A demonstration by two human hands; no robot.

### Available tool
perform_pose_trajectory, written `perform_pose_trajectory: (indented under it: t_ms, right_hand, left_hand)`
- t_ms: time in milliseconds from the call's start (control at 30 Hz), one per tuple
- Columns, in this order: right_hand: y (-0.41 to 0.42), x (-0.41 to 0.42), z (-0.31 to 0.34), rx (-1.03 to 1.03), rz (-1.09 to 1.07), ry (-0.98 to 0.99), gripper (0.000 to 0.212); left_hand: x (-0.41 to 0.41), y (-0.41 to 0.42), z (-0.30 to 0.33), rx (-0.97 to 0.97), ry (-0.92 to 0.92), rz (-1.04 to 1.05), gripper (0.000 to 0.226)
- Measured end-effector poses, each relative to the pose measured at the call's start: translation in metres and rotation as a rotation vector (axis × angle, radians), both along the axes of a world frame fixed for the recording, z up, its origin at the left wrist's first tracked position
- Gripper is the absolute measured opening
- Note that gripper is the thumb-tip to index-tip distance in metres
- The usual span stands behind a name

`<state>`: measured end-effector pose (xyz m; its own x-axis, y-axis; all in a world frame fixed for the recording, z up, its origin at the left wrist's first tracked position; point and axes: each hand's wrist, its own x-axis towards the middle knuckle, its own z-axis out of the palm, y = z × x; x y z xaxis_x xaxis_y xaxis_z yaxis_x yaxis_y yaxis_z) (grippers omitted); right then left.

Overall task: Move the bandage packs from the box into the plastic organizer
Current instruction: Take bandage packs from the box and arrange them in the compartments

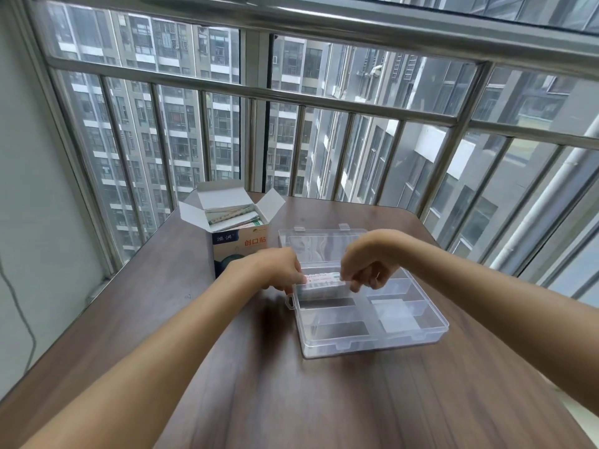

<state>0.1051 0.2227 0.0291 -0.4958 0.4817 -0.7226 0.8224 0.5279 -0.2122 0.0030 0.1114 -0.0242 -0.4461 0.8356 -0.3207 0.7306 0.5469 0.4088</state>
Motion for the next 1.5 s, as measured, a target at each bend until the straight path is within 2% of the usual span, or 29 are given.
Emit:
perform_pose_trajectory:
  t_ms: [67, 133, 233, 333, 433, 533, 667, 900, 1033, 1200, 1300, 1367, 1500]
  right_hand:
    - [0.003, 0.000, 0.001, 0.253, 0.211, 0.000, 0.023]
    - [0.008, 0.001, -0.003, 0.425, 0.339, 0.164, 0.025]
    - [0.012, 0.002, -0.009, 0.468, 0.384, 0.272, 0.039]
    - [0.013, 0.001, -0.008, 0.530, 0.396, 0.244, 0.039]
    - [0.014, -0.001, -0.006, 0.663, 0.507, 0.332, 0.033]
    - [0.010, -0.004, -0.009, 0.538, 0.638, 0.393, 0.020]
    - [0.006, -0.008, -0.009, 0.425, 0.652, 0.349, 0.020]
    - [0.015, -0.005, -0.015, 0.333, 0.536, 0.334, 0.023]
    - [0.017, -0.003, -0.017, 0.277, 0.444, 0.233, 0.027]
    - [0.014, 0.002, -0.009, 0.287, 0.381, 0.333, 0.025]
    - [0.015, 0.008, 0.010, 0.262, 0.345, 0.517, 0.020]
    - [0.010, 0.012, 0.022, 0.256, 0.357, 0.631, 0.017]
    - [-0.020, 0.001, 0.023, 0.402, 0.418, 0.975, 0.016]
  left_hand:
    - [0.000, -0.001, 0.001, 0.010, 0.004, 0.005, 0.031]
    - [-0.001, -0.002, 0.001, 0.023, -0.005, 0.010, 0.030]
    - [-0.002, -0.004, -0.001, 0.052, -0.008, -0.008, 0.030]
    - [-0.003, -0.005, -0.002, 0.061, 0.004, -0.021, 0.029]
    - [-0.005, -0.004, -0.002, 0.049, 0.009, -0.034, 0.028]
    - [-0.006, -0.002, 0.000, 0.025, 0.007, -0.042, 0.028]
    - [-0.006, -0.001, 0.000, 0.030, 0.052, -0.062, 0.027]
    - [-0.006, -0.005, -0.002, 0.087, 0.104, -0.046, 0.021]
    - [-0.004, -0.005, -0.001, 0.062, 0.117, -0.032, 0.023]
    - [0.005, -0.014, 0.008, 0.065, 0.081, 0.009, 0.026]
    - [0.012, -0.035, 0.024, 0.172, 0.105, 0.087, 0.024]
    - [0.018, -0.058, 0.034, 0.327, 0.213, 0.181, 0.020]
    - [0.021, -0.103, 0.036, 0.914, 0.612, 0.493, 0.011]
